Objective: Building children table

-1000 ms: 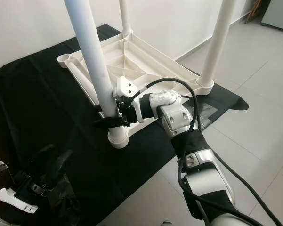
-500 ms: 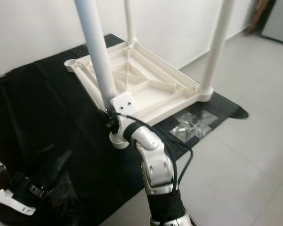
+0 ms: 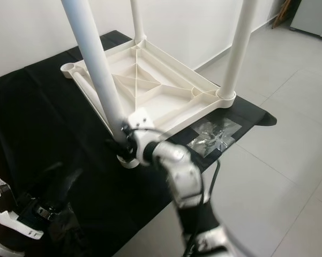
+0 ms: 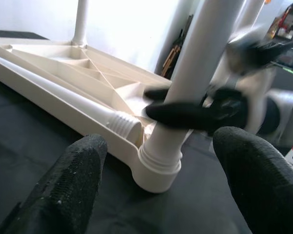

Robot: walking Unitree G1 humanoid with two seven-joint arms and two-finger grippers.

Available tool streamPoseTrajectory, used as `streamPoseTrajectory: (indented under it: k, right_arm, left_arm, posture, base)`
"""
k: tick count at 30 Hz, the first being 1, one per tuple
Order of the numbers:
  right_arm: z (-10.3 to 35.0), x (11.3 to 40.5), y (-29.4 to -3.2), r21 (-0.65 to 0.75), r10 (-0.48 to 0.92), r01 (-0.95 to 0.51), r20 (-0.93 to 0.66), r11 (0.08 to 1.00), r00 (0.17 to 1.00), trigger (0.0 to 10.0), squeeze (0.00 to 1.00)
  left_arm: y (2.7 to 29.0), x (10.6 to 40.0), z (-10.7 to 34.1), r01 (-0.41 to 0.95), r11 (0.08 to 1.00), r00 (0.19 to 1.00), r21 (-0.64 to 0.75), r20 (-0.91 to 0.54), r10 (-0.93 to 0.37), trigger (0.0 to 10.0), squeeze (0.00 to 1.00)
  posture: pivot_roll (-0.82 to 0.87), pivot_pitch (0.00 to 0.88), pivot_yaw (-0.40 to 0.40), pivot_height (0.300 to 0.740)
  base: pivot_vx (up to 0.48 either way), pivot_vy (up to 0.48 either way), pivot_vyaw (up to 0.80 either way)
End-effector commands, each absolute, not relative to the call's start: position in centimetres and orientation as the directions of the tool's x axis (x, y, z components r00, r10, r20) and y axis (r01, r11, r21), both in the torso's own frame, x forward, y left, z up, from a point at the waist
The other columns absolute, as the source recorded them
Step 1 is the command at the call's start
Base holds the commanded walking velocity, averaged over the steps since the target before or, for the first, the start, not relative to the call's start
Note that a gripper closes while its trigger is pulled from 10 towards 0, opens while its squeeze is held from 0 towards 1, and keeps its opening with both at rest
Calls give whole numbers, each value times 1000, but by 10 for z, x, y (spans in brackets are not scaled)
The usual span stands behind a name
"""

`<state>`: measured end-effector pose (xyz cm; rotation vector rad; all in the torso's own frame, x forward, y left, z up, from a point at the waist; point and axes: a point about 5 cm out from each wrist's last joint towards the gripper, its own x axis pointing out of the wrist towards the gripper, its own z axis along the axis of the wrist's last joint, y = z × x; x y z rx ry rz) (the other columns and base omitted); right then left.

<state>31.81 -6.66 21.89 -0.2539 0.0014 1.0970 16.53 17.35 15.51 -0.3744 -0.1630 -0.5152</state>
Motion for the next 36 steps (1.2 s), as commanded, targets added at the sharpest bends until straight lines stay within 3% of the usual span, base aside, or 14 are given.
streamPoseTrajectory:
  k: [1, 3, 12, 13, 14, 24, 26, 27, 29, 31, 32, 34, 35, 36]
  right_arm:
    - [221, 315, -66, -243, 950, -939, -136, 242, 280, 10000, 0]
    - [228, 325, -76, -265, 962, -953, -187, 146, 200, 10000, 0]
    - [241, 338, -80, -265, 966, -960, -210, 89, 148, 10000, 0]
    - [245, 343, -80, -263, 967, -962, -216, 73, 133, 6549, 0]
    - [250, 347, -80, -258, 970, -965, -220, 43, 102, 0, 0]
    - [243, 350, -85, -229, 976, -973, -213, 2, 52, 0, 0]
    - [237, 350, -87, -230, 973, -970, -198, 74, 121, 0, 0]
    - [230, 351, -89, -227, 958, -956, -174, 187, 229, 0, 0]
    - [225, 350, -91, -224, 937, -935, -157, 274, 312, 0, 0]
    - [225, 350, -91, -224, 937, -935, -157, 274, 312, 0, 0]
    - [206, 348, -87, -197, 766, -773, -125, 603, 630, 0, 0]
    - [206, 348, -87, -197, 766, -773, -125, 603, 630, 0, 0]
    - [185, 332, -86, -179, 592, -609, -142, 773, 793, 0, 0]
    - [185, 332, -86, -179, 592, -609, -142, 773, 793, 0, 0]
  left_arm:
    - [174, 163, 154, 496, 814, 867, -303, 228, -443, 10000, 0]
    - [174, 162, 154, 495, 814, 867, -303, 230, -442, 10000, 0]
    - [173, 161, 155, 494, 815, 868, -303, 231, -440, 10000, 0]
    - [173, 160, 155, 494, 815, 868, -303, 230, -440, 10000, 0]
    - [173, 159, 156, 494, 815, 868, -304, 230, -441, 10000, 0]
    - [174, 158, 155, 495, 814, 868, -306, 225, -443, 10000, 0]
    - [175, 158, 155, 495, 814, 868, -305, 224, -443, 10000, 0]
    - [176, 158, 155, 494, 814, 868, -305, 224, -443, 10000, 0]
    - [176, 159, 155, 493, 814, 868, -305, 224, -442, 10000, 0]
    - [176, 159, 155, 493, 814, 868, -305, 224, -442, 10000, 0]
    - [178, 160, 155, 493, 815, 869, -305, 224, -442, 10000, 0]
    - [178, 160, 155, 493, 815, 869, -305, 224, -442, 10000, 0]
    - [180, 162, 155, 494, 815, 868, -304, 224, -443, 10000, 0]
    - [180, 162, 155, 494, 815, 868, -304, 224, -443, 10000, 0]
  posture:
    - [14, 176, 88, 740]
    - [19, 183, 86, 740]
    - [25, 191, 86, 740]
    - [24, 199, 83, 740]
    - [8, 210, 76, 740]
    - [8, 212, 86, 740]
    - [0, 213, 88, 740]
    - [-3, 214, 88, 740]
    - [-5, 215, 88, 740]
    - [-5, 215, 88, 740]
    - [-28, 220, 97, 740]
    - [-28, 220, 97, 740]
    - [-39, 221, 113, 740]
    - [-39, 221, 113, 740]
  base:
    - [0, 0, 0]
    - [0, 0, 0]
    - [0, 0, 0]
    - [0, 0, 0]
    - [0, 0, 0]
    - [0, 0, 0]
    - [0, 0, 0]
    - [0, 0, 0]
    - [0, 0, 0]
    - [0, 0, 0]
    - [0, 0, 0]
    - [0, 0, 0]
    - [0, 0, 0]
    - [0, 0, 0]
